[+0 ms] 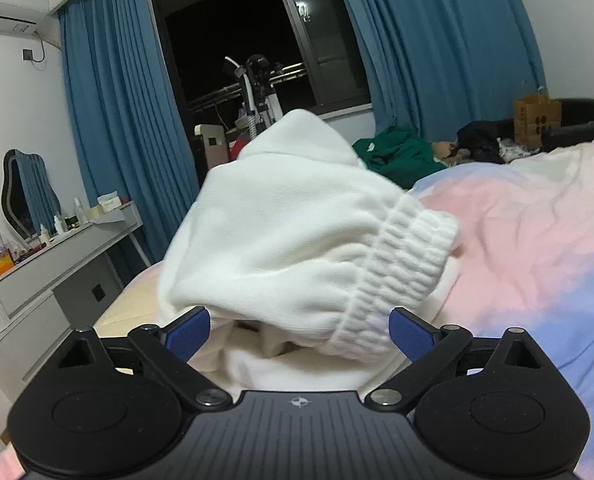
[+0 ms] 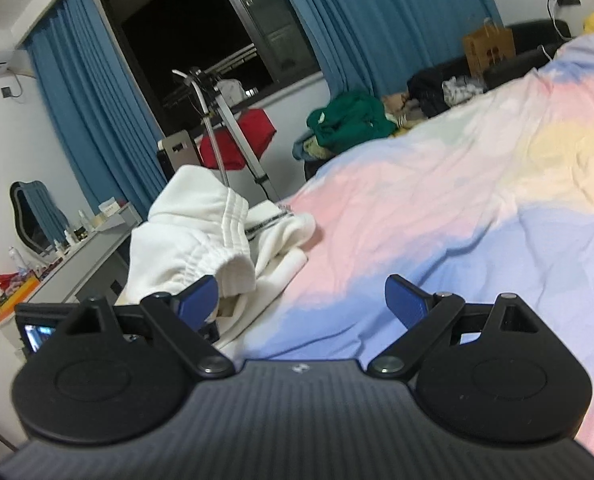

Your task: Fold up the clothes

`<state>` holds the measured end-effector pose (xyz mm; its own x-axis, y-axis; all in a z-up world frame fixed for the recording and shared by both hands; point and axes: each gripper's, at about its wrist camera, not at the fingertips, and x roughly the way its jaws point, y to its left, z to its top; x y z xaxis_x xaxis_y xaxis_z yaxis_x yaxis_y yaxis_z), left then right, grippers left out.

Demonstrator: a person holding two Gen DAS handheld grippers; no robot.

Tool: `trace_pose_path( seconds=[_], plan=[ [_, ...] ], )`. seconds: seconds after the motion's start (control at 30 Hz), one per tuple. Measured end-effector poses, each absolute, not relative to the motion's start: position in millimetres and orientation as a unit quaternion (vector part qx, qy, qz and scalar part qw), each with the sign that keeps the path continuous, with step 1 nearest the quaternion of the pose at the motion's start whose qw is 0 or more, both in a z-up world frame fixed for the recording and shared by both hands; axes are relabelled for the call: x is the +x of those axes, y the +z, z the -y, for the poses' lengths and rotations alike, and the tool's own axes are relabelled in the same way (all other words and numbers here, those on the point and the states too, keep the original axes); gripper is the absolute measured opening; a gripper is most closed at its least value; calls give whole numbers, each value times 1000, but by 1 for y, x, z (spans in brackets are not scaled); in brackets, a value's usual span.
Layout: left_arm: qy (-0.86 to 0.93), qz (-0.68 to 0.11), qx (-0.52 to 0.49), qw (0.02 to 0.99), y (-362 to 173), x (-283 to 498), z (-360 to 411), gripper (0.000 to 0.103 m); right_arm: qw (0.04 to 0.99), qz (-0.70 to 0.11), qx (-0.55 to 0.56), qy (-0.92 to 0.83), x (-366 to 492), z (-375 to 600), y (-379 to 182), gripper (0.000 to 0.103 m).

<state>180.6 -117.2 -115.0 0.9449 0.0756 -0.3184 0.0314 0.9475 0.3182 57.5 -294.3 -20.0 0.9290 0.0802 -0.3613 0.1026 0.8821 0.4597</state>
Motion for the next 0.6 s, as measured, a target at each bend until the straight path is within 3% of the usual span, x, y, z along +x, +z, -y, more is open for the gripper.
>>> trace_pose_path(
  seconds=[0.23,0.43,0.6],
  plan=[
    [53,-138,170,974,-129,191,142,97,946,-194,259,-18,66,297,-27,92],
    [85,-129,117,981,-108,202,132,73,945,-192,263,-33,71,303,-31,92],
    [125,-111,74,983,-72,188,93,71,946,-196,259,-15,74,300,-33,92]
  ],
)
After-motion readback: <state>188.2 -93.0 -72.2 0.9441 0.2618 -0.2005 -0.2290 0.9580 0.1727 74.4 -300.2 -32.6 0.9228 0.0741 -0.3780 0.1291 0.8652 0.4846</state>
